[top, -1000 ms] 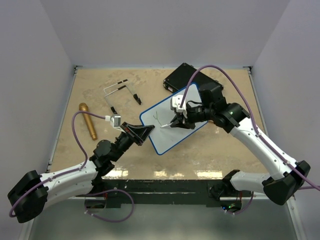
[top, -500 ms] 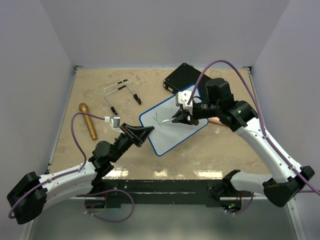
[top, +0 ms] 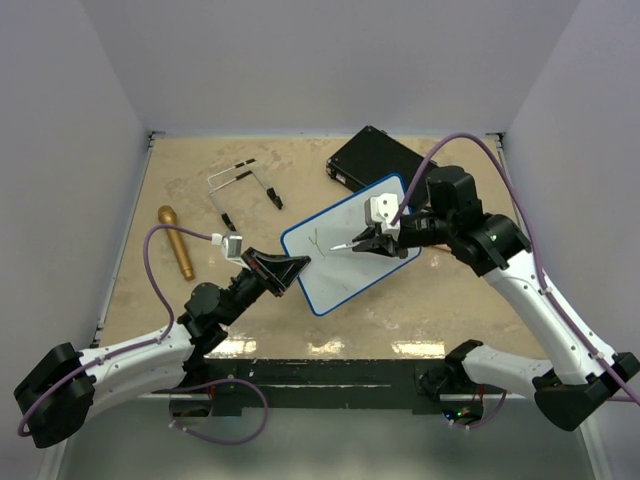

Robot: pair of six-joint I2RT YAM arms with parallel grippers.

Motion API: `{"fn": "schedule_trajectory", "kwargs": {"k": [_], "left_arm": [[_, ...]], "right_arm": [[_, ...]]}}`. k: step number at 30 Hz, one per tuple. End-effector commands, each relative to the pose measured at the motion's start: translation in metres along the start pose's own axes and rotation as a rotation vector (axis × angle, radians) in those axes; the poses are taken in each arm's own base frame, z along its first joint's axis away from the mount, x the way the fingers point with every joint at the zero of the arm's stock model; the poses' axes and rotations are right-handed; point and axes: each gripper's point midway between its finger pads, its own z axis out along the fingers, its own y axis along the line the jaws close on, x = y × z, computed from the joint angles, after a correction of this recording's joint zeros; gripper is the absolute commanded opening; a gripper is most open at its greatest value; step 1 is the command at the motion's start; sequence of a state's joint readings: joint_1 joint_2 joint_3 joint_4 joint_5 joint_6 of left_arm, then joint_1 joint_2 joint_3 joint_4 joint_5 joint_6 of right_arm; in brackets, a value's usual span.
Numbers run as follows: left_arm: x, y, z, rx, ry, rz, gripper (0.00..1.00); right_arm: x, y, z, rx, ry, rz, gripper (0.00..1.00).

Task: Write a sentence on the whiteboard

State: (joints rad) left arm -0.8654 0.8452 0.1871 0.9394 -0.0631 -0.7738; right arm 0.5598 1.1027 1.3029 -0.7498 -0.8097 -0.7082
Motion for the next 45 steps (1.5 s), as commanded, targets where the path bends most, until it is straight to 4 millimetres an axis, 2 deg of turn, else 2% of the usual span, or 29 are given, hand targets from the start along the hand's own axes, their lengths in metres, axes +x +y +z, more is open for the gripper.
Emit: {"fn": "schedule_trajectory", "kwargs": {"k": [1, 21, 30, 39, 45], "left_arm": [[-0.045, -0.046, 0.001, 0.17, -0.165, -0.033, 0.0], [-0.043, -0.045, 0.005, 0.173, -0.165, -0.051, 0.0], [-0.045, -0.046, 0.005, 0.175, -0.169, -0.053, 0.0], [-0.044, -0.047, 0.005, 0.182, -0.167, -0.053, 0.0], [-0.043, -0.048, 0.005, 0.187, -0.162, -0.053, 0.0]], "right_arm": [[-0.004, 0.0, -0.001, -0.009, -0.026, -0.022, 0.0], [0.004, -0.02, 0.013, 0.039, -0.009, 0.028, 0.0], [0.026, -0.026, 0.02, 0.076, 0.051, 0.066, 0.0], [0.028, -0.021, 0.028, 0.036, 0.056, 0.068, 0.0], [0.02, -0.031, 0.028, 0.082, 0.042, 0.091, 0.0]]}}
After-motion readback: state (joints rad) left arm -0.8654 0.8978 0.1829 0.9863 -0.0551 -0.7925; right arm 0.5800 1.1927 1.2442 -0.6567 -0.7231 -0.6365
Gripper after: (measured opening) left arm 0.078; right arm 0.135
